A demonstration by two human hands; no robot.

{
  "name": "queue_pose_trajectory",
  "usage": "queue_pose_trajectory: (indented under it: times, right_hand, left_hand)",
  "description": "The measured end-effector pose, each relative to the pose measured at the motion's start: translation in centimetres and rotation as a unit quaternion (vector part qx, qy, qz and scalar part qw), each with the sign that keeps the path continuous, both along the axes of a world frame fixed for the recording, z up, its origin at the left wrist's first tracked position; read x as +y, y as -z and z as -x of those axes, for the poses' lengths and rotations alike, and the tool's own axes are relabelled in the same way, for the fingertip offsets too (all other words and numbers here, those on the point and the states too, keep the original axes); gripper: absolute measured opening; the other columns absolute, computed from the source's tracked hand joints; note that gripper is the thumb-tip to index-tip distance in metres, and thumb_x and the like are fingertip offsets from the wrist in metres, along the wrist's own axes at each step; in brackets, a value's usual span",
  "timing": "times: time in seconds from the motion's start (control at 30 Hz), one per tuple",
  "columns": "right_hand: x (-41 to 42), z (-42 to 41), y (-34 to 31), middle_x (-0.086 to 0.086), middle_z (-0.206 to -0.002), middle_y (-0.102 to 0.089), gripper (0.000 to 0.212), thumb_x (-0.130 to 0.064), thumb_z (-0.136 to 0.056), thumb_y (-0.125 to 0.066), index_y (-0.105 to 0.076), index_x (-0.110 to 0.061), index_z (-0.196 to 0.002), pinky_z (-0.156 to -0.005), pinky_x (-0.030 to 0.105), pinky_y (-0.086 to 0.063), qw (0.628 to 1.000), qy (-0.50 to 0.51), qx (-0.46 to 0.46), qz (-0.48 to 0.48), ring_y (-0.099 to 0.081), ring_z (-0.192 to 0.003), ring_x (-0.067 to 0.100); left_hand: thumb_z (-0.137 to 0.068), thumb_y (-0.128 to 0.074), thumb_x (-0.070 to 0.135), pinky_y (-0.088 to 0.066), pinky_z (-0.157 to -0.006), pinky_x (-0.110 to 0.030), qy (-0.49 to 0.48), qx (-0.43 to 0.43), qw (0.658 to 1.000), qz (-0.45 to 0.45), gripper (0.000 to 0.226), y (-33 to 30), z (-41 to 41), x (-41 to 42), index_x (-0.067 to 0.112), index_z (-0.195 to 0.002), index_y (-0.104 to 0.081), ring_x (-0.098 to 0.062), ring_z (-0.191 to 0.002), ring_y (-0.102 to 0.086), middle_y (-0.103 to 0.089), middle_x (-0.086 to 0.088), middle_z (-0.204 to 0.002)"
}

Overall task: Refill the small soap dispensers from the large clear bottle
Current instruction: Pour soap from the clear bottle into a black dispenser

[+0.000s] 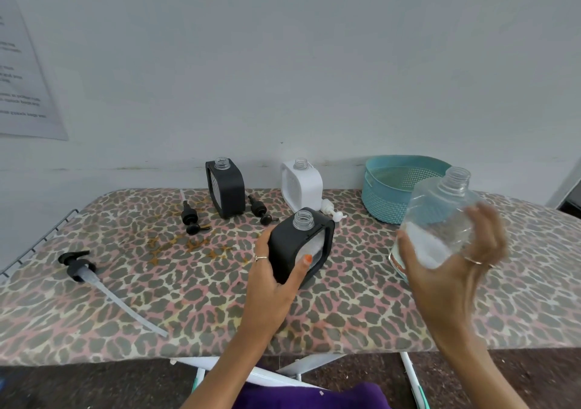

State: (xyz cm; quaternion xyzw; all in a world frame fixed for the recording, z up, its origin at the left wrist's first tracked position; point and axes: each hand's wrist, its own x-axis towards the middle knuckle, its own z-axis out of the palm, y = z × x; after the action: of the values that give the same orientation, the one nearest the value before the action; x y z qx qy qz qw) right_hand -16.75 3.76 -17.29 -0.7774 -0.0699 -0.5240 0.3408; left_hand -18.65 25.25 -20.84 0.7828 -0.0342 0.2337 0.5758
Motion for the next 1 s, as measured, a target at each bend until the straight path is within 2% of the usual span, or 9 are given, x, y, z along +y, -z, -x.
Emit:
queue_pose_trajectory:
  times: [0.07,0.17,0.4,0.6,0.7,0.8,0.83,0.9,1.0]
  right_hand:
    - [1.4,0.1,-0.2,0.008,-0.130,-0.040,0.060,-0.043,-0.078,-0.063,-0.042,-0.010,-0.124,-0.114,0.041,-0.017,0.996,-0.044,0.026,0.079,-0.037,-0.125,0.024]
    - [2.4,-0.5,0.1,0.003,-0.127,-0.050,0.048,-0.046,-0.081,-0.057,-0.052,-0.015,-0.117,-0.117,0.053,-0.004,0.984,-0.054,0.095,0.142,-0.042,-0.125,0.018]
    - [2.8,-1.1,0.4,0.002,-0.126,-0.050,0.041,-0.034,-0.081,-0.059,-0.048,-0.021,-0.118,-0.117,0.048,0.002,0.989,0.015,0.108,0.104,-0.043,-0.125,0.021]
    - [2.3,0.1,1.1,0.007,-0.129,-0.048,0.039,-0.029,-0.082,-0.057,-0.048,-0.016,-0.118,-0.118,0.050,-0.001,0.987,0.037,0.073,0.135,-0.040,-0.127,0.025]
    - [2.9,0.8,1.1,0.005,-0.131,-0.043,0.040,-0.028,-0.084,-0.058,-0.047,-0.014,-0.119,-0.118,0.043,-0.015,0.986,-0.043,0.048,0.154,-0.040,-0.126,0.022]
    - [3.6,0.9,1.4,-0.006,-0.135,-0.037,0.052,-0.029,-0.084,-0.066,-0.041,-0.020,-0.128,-0.110,0.013,-0.021,0.964,-0.188,0.155,0.107,-0.033,-0.128,0.001]
    - [3.8,0.8,1.5,-0.009,-0.137,-0.034,0.058,-0.031,-0.084,-0.069,-0.036,-0.025,-0.132,-0.108,0.010,-0.020,0.950,-0.220,0.205,0.084,-0.030,-0.129,-0.004]
    - [4.1,0.2,2.0,-0.010,-0.142,-0.032,0.073,-0.039,-0.080,-0.073,-0.027,-0.032,-0.136,-0.110,0.015,-0.022,0.922,-0.260,0.286,0.038,-0.029,-0.131,-0.002]
    - [4.4,-1.0,2.4,-0.010,-0.147,-0.032,0.092,-0.050,-0.072,-0.074,-0.022,-0.028,-0.145,-0.113,0.026,-0.028,0.886,-0.292,0.359,-0.018,-0.032,-0.134,0.004]
  left_hand:
    - [-0.083,-0.064,0.050,-0.042,-0.096,-0.014,-0.007,0.005,1.000,-0.005,0.055,0.0,-0.1,0.0,0.048,-0.127,-0.032,0.008,-0.113,-0.051,-0.051,0.033,-0.120]
    - [-0.085,-0.060,0.044,-0.045,-0.098,-0.020,0.002,0.014,1.000,-0.007,0.056,0.2,-0.2,0.1,0.037,-0.134,-0.033,0.006,-0.113,-0.052,-0.053,0.021,-0.122]
    - [-0.087,-0.055,0.043,-0.033,-0.090,0.000,0.011,0.031,0.999,0.006,0.052,-0.3,0.0,0.1,0.044,-0.131,-0.026,0.020,-0.112,-0.043,-0.044,0.030,-0.123]
    - [-0.087,-0.053,0.045,-0.038,-0.098,-0.009,0.030,0.042,0.998,0.026,0.053,-0.2,-0.1,0.2,0.043,-0.133,-0.027,0.013,-0.115,-0.046,-0.048,0.022,-0.128]
    - [-0.086,-0.052,0.044,-0.035,-0.096,-0.005,0.048,0.063,0.996,0.038,0.052,-0.7,-0.1,0.4,0.050,-0.129,-0.024,0.019,-0.112,-0.044,-0.044,0.031,-0.124]
    - [-0.085,-0.050,0.049,-0.036,-0.106,-0.022,0.081,0.094,0.992,0.031,0.066,-0.8,-0.6,1.5,0.040,-0.144,-0.022,0.008,-0.122,-0.043,-0.044,0.023,-0.134]
    - [-0.085,-0.050,0.051,-0.036,-0.108,-0.026,0.094,0.104,0.990,0.023,0.069,-0.9,-0.7,1.9,0.039,-0.146,-0.019,0.004,-0.125,-0.043,-0.042,0.019,-0.139]
    - [-0.083,-0.048,0.053,-0.034,-0.108,-0.024,0.117,0.127,0.985,0.005,0.073,-1.4,-0.9,2.7,0.042,-0.147,-0.014,0.007,-0.125,-0.040,-0.037,0.019,-0.143]
    - [-0.083,-0.043,0.058,-0.032,-0.109,-0.024,0.134,0.159,0.976,-0.060,0.075,-2.0,-1.6,4.0,0.045,-0.147,-0.006,0.003,-0.127,-0.038,-0.034,0.020,-0.144]
